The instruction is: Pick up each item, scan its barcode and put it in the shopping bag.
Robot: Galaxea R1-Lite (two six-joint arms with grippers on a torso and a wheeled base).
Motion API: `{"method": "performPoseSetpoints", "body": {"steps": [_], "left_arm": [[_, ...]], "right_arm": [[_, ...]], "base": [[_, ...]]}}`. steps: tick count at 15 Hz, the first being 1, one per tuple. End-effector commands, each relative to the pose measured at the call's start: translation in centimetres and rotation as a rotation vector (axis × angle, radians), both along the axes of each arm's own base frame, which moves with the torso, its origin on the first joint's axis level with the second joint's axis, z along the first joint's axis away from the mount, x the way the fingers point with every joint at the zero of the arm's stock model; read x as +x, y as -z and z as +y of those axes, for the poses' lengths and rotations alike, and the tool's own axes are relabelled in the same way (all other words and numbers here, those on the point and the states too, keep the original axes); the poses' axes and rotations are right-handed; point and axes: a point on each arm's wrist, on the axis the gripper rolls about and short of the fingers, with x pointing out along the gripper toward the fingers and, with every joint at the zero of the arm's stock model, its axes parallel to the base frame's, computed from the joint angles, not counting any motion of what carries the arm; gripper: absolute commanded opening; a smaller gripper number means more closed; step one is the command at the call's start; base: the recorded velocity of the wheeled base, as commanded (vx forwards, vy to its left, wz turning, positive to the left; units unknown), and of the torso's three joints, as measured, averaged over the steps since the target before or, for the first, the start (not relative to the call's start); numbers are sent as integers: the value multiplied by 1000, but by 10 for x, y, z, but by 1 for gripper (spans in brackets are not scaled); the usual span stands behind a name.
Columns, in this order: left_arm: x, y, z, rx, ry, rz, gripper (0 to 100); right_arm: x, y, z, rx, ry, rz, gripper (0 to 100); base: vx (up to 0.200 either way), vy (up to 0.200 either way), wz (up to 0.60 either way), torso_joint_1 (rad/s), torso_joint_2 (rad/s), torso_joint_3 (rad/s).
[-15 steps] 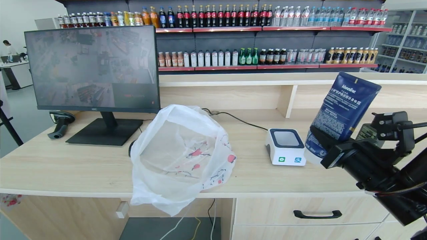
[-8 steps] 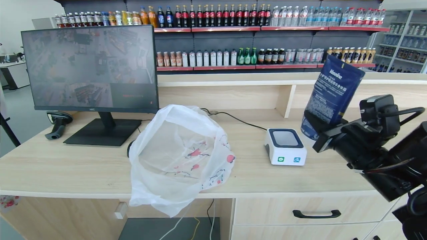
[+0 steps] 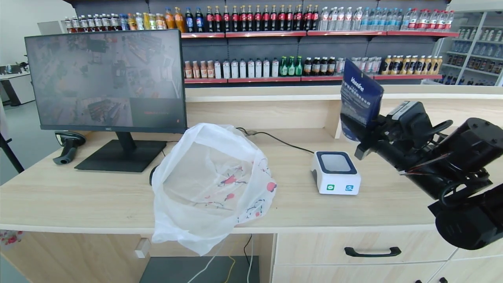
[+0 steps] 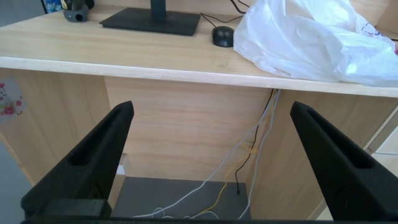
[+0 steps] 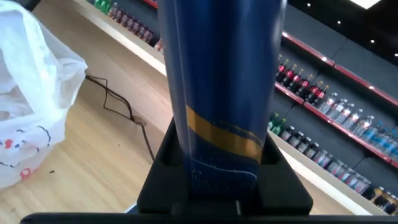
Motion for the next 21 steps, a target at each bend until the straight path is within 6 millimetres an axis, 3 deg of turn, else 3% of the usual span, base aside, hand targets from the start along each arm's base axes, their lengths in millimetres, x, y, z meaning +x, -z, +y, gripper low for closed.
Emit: {"method": "performPoseSetpoints", "body": {"steps": [1, 8, 12, 21], "left_arm": [[0, 0, 0, 0, 0, -1, 100], [0, 0, 0, 2, 0, -3, 100], [0, -1, 0, 2, -4, -12, 100], [0, -1, 0, -1, -3, -11, 100]], "right_arm": [[4, 10, -9, -38, 29, 18, 0], [16, 36, -9, -278, -117, -48, 0], [24, 41, -21, -333, -145, -75, 0], [30, 54, -25, -380, -210, -79, 0]], "base": [[0, 0, 0, 0, 0, 0], [0, 0, 0, 0, 0, 0], [0, 0, 0, 0, 0, 0], [0, 0, 0, 0, 0, 0]]}}
